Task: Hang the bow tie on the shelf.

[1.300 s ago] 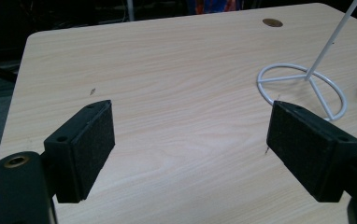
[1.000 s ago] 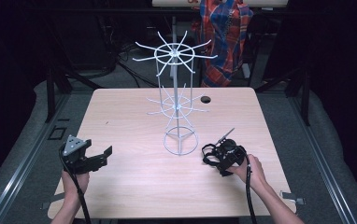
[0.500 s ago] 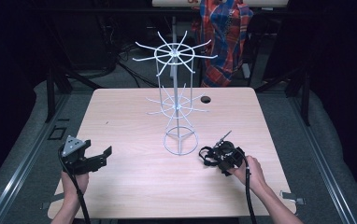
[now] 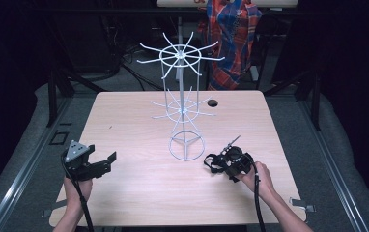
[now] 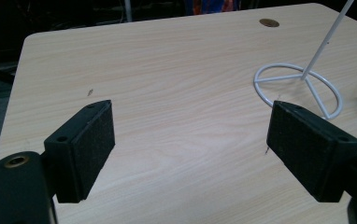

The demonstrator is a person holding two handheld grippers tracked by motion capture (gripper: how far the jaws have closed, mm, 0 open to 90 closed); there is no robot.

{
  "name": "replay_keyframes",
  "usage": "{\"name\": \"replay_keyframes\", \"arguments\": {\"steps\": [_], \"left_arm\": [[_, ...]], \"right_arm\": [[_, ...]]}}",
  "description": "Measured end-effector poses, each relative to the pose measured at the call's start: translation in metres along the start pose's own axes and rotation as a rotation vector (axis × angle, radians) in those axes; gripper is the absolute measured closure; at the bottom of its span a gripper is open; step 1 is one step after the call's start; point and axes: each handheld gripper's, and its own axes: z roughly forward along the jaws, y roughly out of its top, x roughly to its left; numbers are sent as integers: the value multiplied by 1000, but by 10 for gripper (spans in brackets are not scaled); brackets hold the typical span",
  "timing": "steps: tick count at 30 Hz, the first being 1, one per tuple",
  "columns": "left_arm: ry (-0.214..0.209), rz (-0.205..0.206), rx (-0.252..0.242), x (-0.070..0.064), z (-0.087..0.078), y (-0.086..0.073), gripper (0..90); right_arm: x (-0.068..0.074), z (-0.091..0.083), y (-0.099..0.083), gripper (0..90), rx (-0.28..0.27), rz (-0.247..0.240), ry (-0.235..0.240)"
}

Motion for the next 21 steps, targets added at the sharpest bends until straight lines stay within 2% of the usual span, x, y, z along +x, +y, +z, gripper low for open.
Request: {"name": "replay_keyframes", "arguments": {"steps": [2, 4, 5, 7, 13, 21], "left_arm": [[2, -3, 1, 0, 0, 0, 155], [1, 0, 0, 0, 0, 0, 155], [0, 1, 0, 0, 0, 0, 155], [0, 0, 0, -1, 0, 0, 155], [1, -2, 0, 0, 0, 0, 155], [0, 0, 1, 0, 0, 0, 155]], "right_arm": [[0, -2, 0, 743, -11, 3, 1], [-2, -5, 0, 743, -4, -13, 2], [-1, -5, 0, 742, -22, -1, 5], [-2, -8, 0, 742, -28, -7, 6], [-4, -14, -2, 742, -67, 16, 19], [-9, -21, -4, 740, -83, 33, 23]]}}
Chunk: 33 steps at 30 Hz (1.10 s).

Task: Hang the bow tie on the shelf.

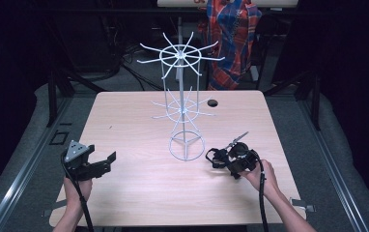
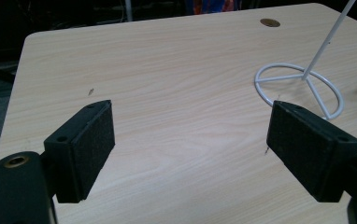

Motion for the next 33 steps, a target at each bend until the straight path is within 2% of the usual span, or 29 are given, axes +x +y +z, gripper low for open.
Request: {"name": "replay_keyframes", "arguments": {"steps": [5, 6, 8, 9, 13, 14, 15, 17, 23, 33], "left_arm": [[-2, 1, 1, 0, 0, 0, 155], [-1, 1, 1, 0, 0, 0, 155], [-1, 1, 1, 0, 0, 0, 155], [-1, 1, 1, 0, 0, 0, 155], [-2, 2, 2, 0, 1, 0, 155], [-4, 0, 2, 0, 1, 0, 155], [-3, 0, 3, 0, 1, 0, 155], [-2, 1, 3, 0, 0, 0, 155], [-4, -2, 2, 0, 1, 0, 155], [-2, 0, 6, 0, 2, 0, 155]], "right_arm": [[-2, -5, 0, 739, -22, 5, -1], [-3, -5, 0, 739, -31, 7, 16], [-4, -8, 0, 739, -32, 7, -14], [-4, -8, -1, 739, -42, 18, 3], [-7, -11, -2, 738, -52, 26, 6], [-7, -10, -2, 738, -70, 41, 15], [-9, -12, -2, 738, -53, 29, 9], [-9, -13, -2, 738, -75, 44, 18], [-9, -19, -1, 737, -68, 24, 28], [-10, -30, 1, 737, -117, 38, 30]]}}
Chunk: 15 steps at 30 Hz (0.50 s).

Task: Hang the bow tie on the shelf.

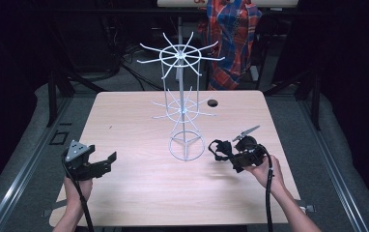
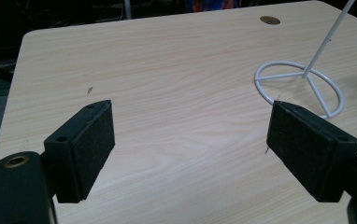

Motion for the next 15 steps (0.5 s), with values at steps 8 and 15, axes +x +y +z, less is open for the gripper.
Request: {"name": "replay_keyframes", "arguments": {"steps": [8, 15], "left_arm": [[-1, 2, 4, 0, 0, 0, 155], [2, 0, 3, 1, 0, 0, 155]], "right_arm": [[-3, -8, 3, 736, -25, -1, -6], [-7, -18, 7, 736, -67, 11, -8]]}}
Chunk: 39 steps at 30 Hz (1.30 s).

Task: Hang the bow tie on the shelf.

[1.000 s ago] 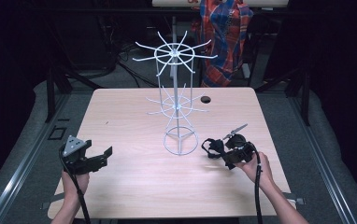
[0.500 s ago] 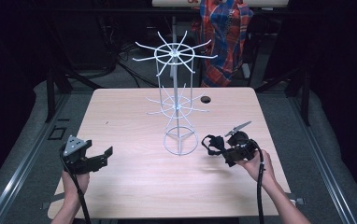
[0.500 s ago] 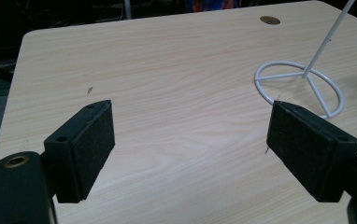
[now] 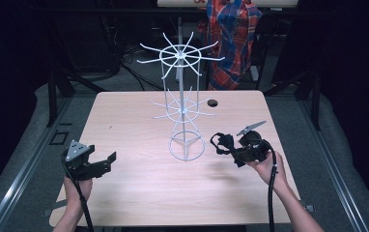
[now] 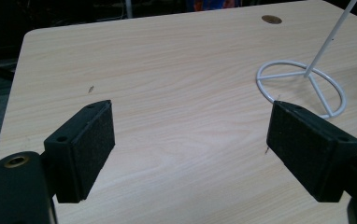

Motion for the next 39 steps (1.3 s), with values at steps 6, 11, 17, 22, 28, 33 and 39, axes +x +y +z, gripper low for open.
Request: {"name": "replay_keyframes", "arguments": {"steps": [6, 11, 17, 22, 28, 33, 39], "left_arm": [[0, 1, 3, -1, 0, 0, 155], [0, 0, 2, -2, 0, 1, 155], [1, -2, 3, -1, -1, 0, 155], [-2, -2, 1, -3, 0, 1, 155], [-1, -5, 1, -2, 0, 0, 155], [-4, -3, 2, -2, 1, 1, 155], [-6, 0, 2, -2, 1, 1, 155]], "right_arm": [[-2, -8, 4, 736, -23, 0, 7], [1, -14, 9, 736, -57, 3, 11], [0, -18, 12, 736, -71, 6, 9], [-2, -20, 13, 736, -80, 14, 9], [-3, -24, 15, 737, -103, 24, 13], [-1, -26, 18, 737, -111, 16, 15], [-2, -34, 18, 737, -136, 28, 15]]}}
